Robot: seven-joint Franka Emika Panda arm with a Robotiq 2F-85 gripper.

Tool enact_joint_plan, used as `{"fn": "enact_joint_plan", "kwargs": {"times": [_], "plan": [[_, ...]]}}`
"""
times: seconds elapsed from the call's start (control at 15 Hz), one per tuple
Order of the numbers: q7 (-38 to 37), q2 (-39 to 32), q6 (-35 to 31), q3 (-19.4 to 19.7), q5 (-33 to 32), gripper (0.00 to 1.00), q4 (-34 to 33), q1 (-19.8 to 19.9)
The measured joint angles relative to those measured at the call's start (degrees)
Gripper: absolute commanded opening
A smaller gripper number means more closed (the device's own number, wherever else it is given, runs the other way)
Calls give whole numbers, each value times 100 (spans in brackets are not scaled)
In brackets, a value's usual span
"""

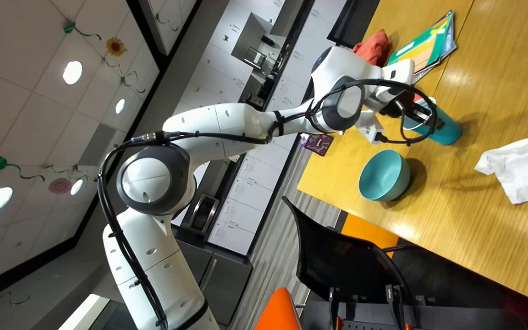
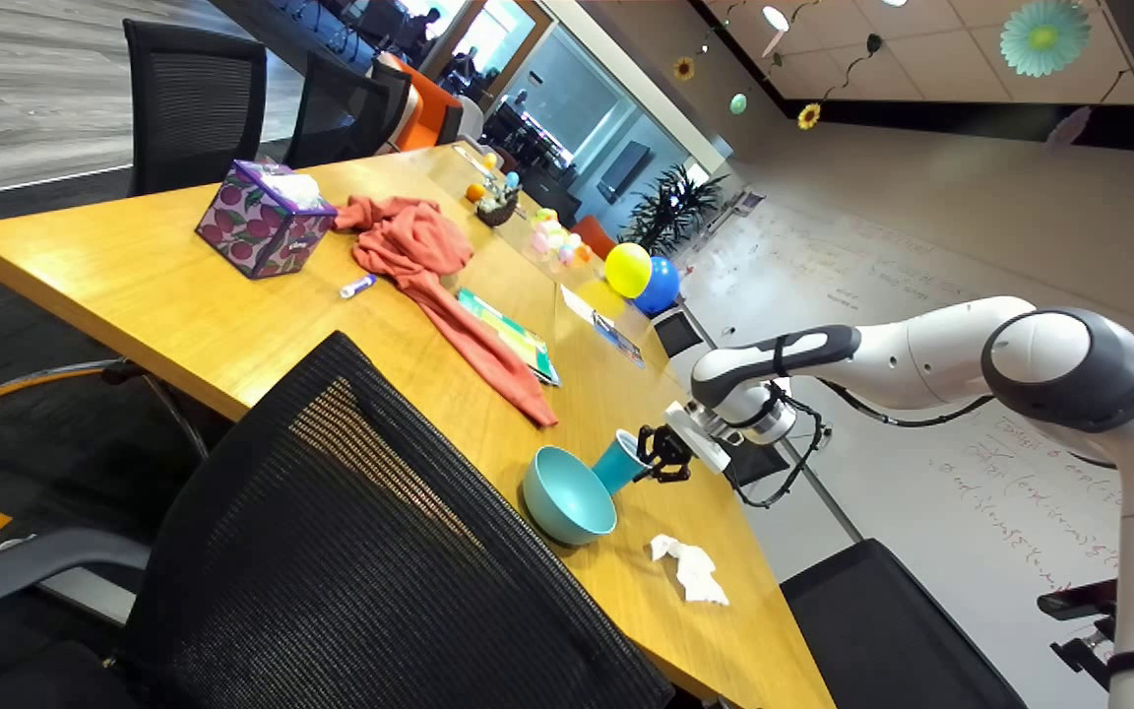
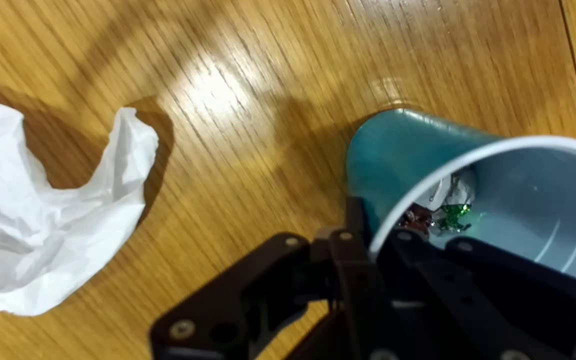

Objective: Pour the contents of the cup into the bowl

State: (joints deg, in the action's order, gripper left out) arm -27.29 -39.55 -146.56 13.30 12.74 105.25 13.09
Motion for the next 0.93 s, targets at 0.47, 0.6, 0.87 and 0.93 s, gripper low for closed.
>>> {"fn": "enact_joint_plan", "kwargs": {"times": [0.47,0.6,0.87,0.93], "plan": [[278,349,-16,42,-214,1,215,-147],[369,777,-16,190,-610,1,603,-338],[443,1734,78,538,-1850,1,1467,-799],[441,1930,140,586,-2179,1,1634,-899]]}}
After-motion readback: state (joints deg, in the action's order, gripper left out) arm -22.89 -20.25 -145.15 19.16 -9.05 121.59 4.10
